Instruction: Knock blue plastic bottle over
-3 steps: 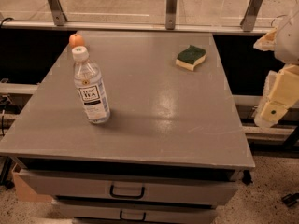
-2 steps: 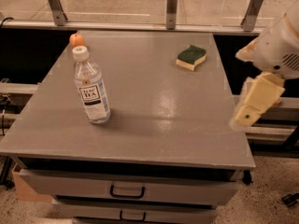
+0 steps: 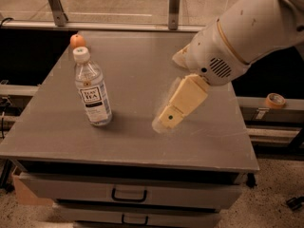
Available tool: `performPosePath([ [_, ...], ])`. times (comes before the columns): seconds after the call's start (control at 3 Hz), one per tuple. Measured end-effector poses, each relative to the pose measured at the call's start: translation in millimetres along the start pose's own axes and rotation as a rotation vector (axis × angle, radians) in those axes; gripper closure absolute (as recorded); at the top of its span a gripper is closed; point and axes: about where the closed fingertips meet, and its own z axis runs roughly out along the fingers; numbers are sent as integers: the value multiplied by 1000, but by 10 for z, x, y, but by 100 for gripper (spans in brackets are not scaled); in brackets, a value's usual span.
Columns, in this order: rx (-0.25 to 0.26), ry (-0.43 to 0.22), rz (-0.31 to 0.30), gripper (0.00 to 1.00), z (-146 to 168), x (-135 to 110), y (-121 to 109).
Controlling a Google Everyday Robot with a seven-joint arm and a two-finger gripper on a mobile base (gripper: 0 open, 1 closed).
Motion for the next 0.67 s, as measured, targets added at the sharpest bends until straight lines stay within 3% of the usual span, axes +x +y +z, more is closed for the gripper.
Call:
performPosePath([
  [0.33,1,2,-1,0,-4,5,1],
  [0.67,2,-55,20,0,102,-55,33],
])
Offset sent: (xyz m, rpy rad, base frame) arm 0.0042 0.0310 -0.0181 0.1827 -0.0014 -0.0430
